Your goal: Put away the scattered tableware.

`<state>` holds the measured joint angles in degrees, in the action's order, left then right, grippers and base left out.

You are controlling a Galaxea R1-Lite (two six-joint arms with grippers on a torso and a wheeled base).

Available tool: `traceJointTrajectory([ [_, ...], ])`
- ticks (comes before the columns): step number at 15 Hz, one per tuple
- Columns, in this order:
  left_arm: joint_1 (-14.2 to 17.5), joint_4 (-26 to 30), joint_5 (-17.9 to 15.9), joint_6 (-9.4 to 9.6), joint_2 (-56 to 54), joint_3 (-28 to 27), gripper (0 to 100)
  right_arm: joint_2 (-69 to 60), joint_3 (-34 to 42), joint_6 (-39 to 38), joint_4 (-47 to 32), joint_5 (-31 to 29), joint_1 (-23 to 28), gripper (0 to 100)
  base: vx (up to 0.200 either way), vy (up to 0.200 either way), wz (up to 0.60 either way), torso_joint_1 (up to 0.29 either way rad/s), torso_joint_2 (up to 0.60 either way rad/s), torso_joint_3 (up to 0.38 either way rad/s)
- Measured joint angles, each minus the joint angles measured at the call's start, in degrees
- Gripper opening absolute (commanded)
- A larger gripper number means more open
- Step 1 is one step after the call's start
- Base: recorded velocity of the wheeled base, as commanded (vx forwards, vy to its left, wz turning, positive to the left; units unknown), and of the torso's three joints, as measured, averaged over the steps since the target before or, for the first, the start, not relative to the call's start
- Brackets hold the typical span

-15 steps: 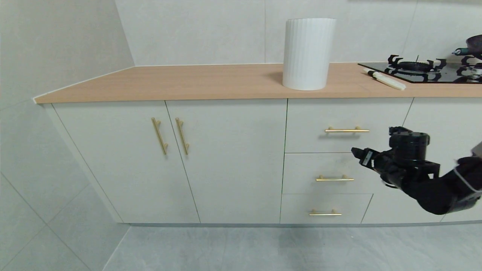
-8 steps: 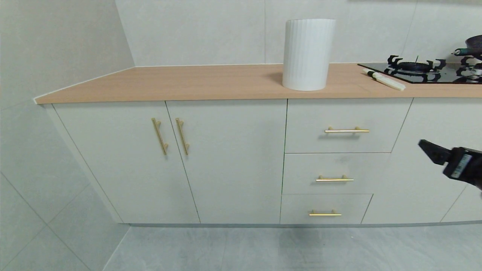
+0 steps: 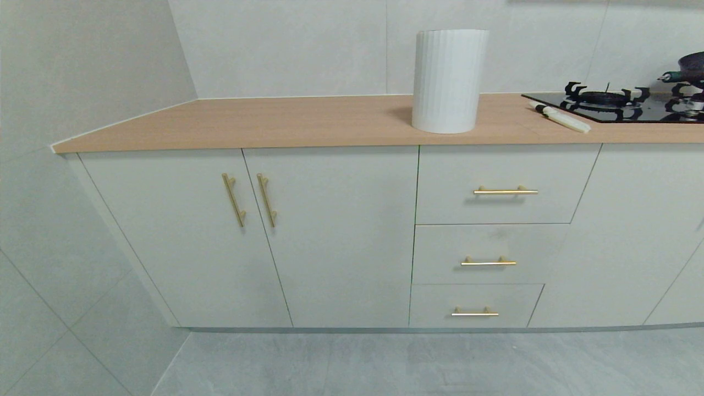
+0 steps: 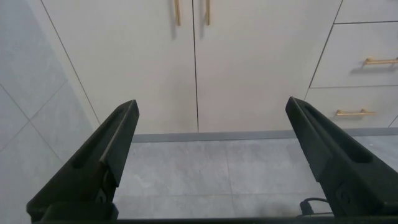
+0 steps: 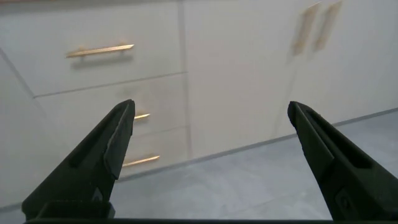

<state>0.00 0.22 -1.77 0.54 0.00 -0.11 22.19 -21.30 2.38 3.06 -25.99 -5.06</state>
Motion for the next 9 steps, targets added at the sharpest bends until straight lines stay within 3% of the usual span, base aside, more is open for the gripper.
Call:
traceJointTrajectory([
  [3,0.0,0.0,0.0,0.00,0.0,0.0,100,-13.4,-0.4,3.7,-8.7,-0.9,3.0,100,0.000,0.000,0.00,0.000,0.00,0.000],
  [6,0.0,0.0,0.0,-0.02,0.0,0.0,100,-19.9,4.4,2.2,-9.2,1.4,4.9,100,0.000,0.000,0.00,0.000,0.00,0.000],
  [9,0.0,0.0,0.0,0.20,0.0,0.0,100,-21.7,13.8,-1.4,1.2,17.7,5.2,100,0.000,0.000,0.00,0.000,0.00,0.000],
])
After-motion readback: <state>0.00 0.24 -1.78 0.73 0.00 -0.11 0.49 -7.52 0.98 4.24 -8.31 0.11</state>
